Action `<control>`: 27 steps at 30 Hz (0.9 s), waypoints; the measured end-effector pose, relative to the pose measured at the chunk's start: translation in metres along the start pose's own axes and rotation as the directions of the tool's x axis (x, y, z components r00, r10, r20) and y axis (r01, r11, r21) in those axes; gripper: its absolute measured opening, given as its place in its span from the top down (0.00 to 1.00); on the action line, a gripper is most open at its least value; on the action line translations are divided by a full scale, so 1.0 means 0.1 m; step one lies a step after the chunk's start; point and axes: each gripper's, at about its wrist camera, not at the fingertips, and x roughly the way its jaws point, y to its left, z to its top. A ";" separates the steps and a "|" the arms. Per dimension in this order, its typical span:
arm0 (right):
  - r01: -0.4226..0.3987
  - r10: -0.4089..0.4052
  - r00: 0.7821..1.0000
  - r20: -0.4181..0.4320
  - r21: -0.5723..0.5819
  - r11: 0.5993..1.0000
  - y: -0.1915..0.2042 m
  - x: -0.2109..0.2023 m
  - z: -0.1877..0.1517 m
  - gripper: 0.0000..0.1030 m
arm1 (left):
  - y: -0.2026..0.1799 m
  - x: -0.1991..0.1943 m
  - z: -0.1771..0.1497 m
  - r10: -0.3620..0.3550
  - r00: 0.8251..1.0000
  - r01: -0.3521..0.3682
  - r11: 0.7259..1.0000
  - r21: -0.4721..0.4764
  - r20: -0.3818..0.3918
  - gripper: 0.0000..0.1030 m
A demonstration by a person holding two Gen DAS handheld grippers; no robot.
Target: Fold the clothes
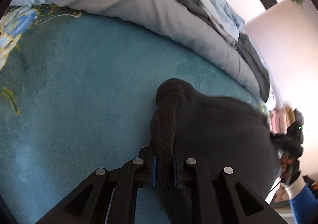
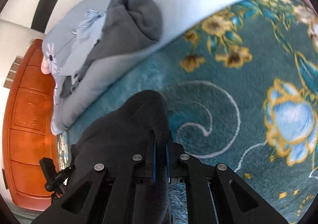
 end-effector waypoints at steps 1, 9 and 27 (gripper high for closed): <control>-0.002 0.002 1.000 -0.004 0.008 1.000 -0.02 0.01 0.00 0.92 | 0.00 -0.01 0.01 -0.008 1.000 0.008 1.000 -0.009 0.002 0.86; 0.050 -0.050 0.998 -0.024 -0.015 0.999 0.06 -0.18 0.01 0.72 | -0.15 -0.30 -0.07 0.102 0.995 -0.101 0.994 0.032 -0.013 0.60; 0.079 -0.102 0.994 -0.030 -0.440 0.895 1.10 -0.70 -1.30 0.65 | -1.49 -0.63 -1.08 0.253 0.963 -0.270 0.911 0.311 0.097 0.48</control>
